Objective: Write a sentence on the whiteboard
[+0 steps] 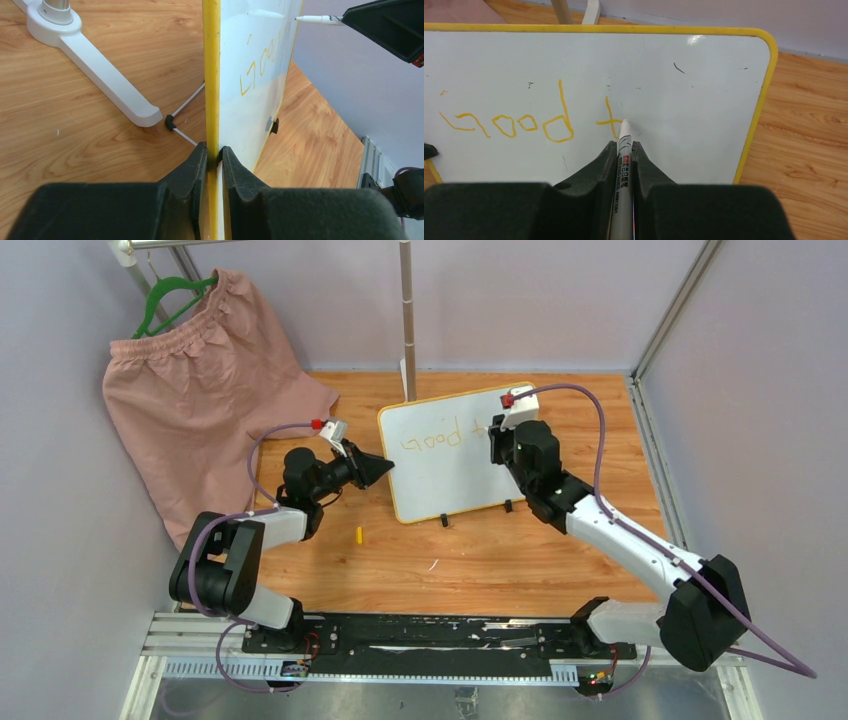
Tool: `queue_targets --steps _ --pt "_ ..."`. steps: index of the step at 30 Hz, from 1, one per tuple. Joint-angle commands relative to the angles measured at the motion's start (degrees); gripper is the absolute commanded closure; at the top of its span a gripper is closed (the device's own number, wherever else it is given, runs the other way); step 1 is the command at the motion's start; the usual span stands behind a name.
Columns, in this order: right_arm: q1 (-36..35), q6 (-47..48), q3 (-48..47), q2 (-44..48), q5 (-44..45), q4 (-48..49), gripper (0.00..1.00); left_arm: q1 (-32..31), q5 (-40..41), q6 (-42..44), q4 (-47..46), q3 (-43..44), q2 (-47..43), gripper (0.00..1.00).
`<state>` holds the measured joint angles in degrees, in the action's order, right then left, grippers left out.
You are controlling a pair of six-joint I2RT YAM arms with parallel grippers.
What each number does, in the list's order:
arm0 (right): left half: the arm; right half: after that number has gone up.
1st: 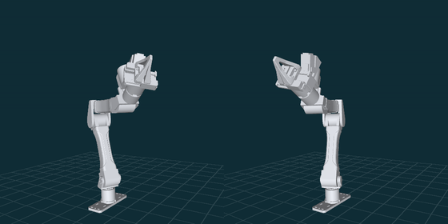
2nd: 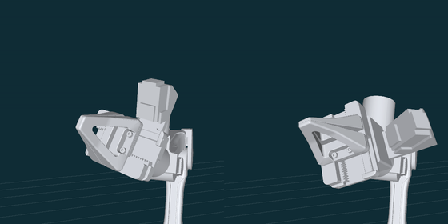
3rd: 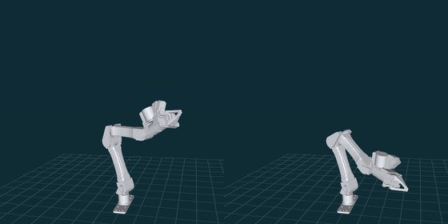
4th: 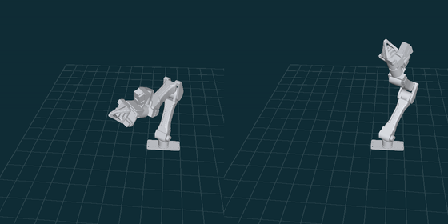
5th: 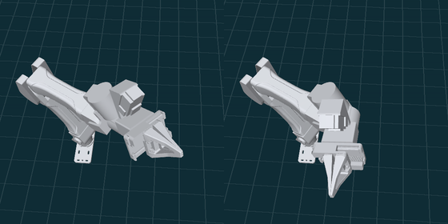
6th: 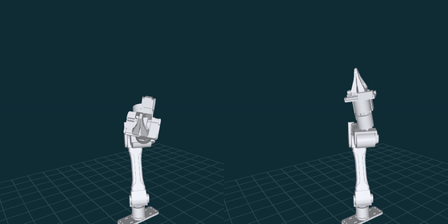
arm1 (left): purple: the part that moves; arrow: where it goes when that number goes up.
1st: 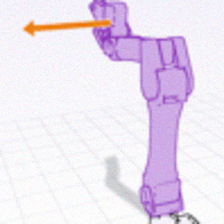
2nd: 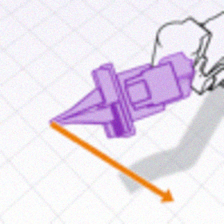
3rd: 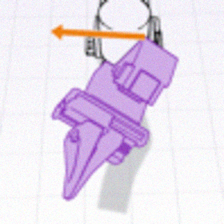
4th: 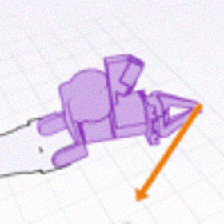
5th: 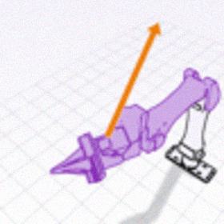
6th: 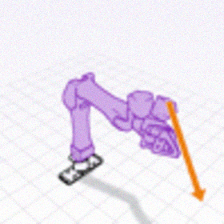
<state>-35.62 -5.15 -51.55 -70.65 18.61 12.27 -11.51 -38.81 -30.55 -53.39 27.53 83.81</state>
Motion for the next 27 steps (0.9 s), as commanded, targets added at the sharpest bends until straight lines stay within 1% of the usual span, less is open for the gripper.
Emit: queue_targets --steps 1,7,18,27 --pt "0.8 -0.9 0.7 3.9 -1.6 2.1 1.00 -0.4 -0.2 1.0 -0.2 0.8 -1.0 0.95" --pt "0.9 -0.5 -1.3 3.7 -1.4 1.3 1.00 -0.4 -0.1 1.0 -0.2 0.9 -0.9 0.95" --pt "1.4 -0.3 -3.4 0.4 -1.4 4.6 1.00 -0.4 -0.1 1.0 -0.2 0.9 -0.9 0.95" --pt "2.7 -0.5 -4.5 -1.5 -1.5 4.7 1.00 -0.4 -0.1 1.1 -0.2 0.8 -1.0 0.95"
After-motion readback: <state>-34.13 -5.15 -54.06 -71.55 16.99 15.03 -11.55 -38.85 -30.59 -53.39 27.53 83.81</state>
